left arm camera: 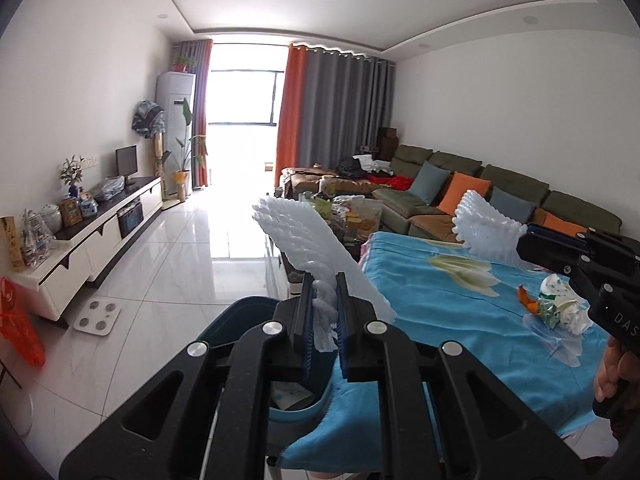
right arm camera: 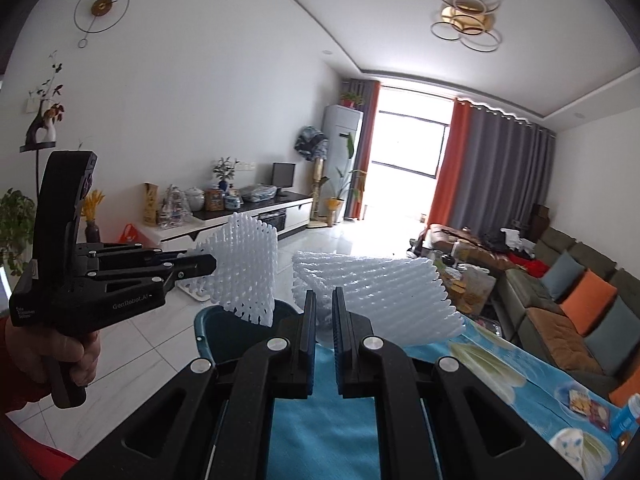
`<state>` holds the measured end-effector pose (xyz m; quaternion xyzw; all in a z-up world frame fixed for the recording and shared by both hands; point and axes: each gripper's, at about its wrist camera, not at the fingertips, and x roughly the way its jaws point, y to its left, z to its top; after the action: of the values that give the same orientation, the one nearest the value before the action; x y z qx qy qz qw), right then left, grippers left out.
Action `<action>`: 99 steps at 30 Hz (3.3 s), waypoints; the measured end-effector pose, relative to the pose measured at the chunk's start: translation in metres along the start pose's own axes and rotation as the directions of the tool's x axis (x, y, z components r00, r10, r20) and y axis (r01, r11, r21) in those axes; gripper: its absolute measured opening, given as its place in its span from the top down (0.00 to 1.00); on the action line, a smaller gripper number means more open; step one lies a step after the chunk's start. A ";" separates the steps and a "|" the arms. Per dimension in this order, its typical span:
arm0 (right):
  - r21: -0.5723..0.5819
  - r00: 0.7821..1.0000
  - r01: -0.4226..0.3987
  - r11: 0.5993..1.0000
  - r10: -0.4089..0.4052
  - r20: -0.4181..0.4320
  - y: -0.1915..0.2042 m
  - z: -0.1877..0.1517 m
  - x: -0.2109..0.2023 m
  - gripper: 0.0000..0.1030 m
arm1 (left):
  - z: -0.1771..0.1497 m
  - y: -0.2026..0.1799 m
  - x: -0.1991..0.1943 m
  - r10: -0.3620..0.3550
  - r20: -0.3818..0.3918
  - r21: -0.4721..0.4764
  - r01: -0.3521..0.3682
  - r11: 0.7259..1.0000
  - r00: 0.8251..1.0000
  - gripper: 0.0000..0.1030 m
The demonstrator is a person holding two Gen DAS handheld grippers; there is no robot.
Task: Collect trash
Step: 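Carry both foam nets to the teal bin and open both tools, then lift both tools out of the bin and turn back toward the table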
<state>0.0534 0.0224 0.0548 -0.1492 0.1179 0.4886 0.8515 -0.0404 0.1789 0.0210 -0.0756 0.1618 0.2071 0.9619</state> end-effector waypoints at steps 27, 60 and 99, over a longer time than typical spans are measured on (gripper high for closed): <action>0.131 0.888 -0.314 0.940 0.340 -0.309 0.045 -0.007 0.196 0.93 | -0.076 0.063 0.118 0.124 -0.292 -0.086 -0.155 0.984 0.948 0.90; 0.298 0.804 -0.279 0.913 0.392 -0.448 0.030 -0.026 0.245 0.51 | -0.091 0.075 0.179 0.162 -0.338 -0.097 -0.206 0.974 0.927 0.37; 0.211 0.976 0.018 0.977 0.029 -0.215 -0.064 -0.037 0.070 0.07 | -0.008 -0.021 0.044 0.134 -0.088 -0.094 -0.142 0.985 0.987 0.06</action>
<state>0.1417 0.0337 0.0055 -0.1098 0.2621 0.4564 0.8432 0.0038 0.1744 0.0002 -0.1206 0.1949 0.2776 0.9329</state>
